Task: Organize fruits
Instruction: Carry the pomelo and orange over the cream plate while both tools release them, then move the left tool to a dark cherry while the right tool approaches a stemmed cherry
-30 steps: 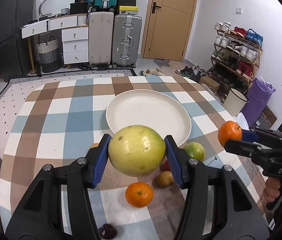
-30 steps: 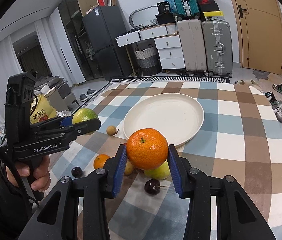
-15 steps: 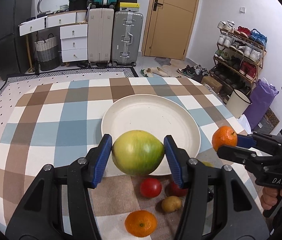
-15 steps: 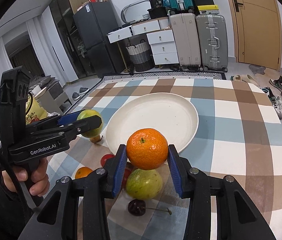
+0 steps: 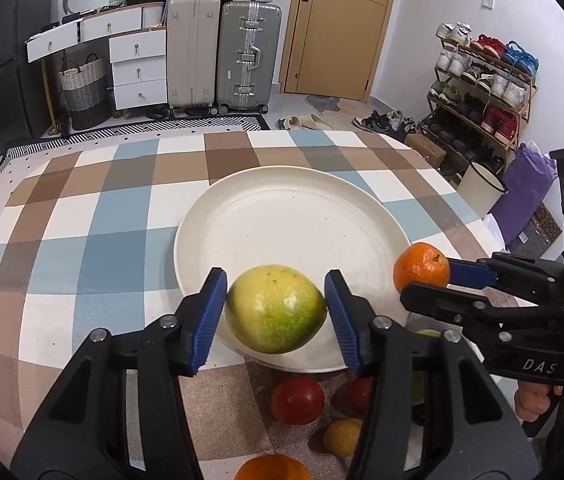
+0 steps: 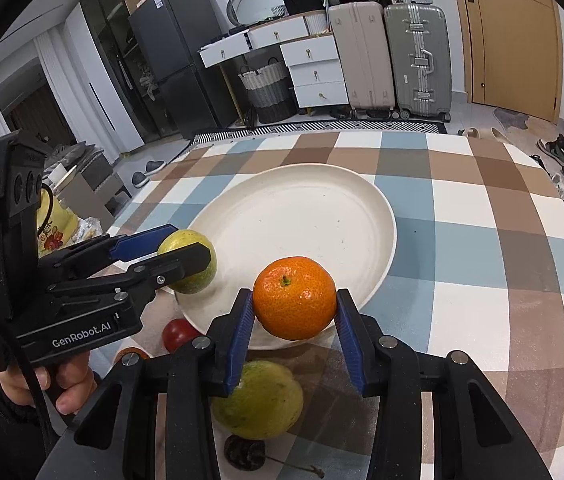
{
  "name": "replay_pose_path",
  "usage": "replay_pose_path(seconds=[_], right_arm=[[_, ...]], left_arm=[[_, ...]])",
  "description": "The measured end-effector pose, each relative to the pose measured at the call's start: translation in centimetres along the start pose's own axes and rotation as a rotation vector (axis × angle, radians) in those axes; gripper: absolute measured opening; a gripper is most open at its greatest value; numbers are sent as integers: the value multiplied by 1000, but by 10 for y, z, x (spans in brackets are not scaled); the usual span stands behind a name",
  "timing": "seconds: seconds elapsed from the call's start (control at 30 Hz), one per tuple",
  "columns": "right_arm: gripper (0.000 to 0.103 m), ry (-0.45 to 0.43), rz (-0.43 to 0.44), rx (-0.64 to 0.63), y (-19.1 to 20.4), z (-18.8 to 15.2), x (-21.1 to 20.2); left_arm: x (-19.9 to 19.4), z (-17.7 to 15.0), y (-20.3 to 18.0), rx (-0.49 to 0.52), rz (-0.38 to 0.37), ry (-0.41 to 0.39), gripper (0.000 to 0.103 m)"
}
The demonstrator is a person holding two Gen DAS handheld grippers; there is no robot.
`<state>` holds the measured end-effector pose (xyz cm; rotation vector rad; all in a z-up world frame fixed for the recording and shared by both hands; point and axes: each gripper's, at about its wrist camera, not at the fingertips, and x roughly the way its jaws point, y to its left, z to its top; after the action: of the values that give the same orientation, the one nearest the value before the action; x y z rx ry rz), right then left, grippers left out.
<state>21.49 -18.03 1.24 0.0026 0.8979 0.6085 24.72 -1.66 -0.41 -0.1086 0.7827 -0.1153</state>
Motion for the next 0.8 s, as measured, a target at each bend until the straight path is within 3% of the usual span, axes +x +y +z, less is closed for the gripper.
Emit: replay_pose_path(seconds=[0.03, 0.43, 0.5, 0.57, 0.67, 0.7, 0.8], right_arm=[[41, 3, -5, -3, -1, 0, 3], [42, 5, -26, -7, -3, 2, 10], [47, -18, -33, -6, -2, 3, 4], [54, -39, -33, -10, -1, 2, -5], [76, -61, -42, -15, 1, 0, -19], [84, -69, -39, -17, 2, -2, -24], [94, -92, -46, -10, 3, -11, -40]], left_arm=[[2, 0, -1, 3, 0, 4, 35], [3, 2, -5, 14, -15, 14, 34], [-2, 1, -5, 8, -20, 16, 40], [-9, 0, -3, -3, -14, 16, 64], [-28, -5, -3, -2, -17, -22, 84], [-36, -8, -3, 1, -16, -36, 86], [-57, -16, -3, 4, 20, -57, 98]])
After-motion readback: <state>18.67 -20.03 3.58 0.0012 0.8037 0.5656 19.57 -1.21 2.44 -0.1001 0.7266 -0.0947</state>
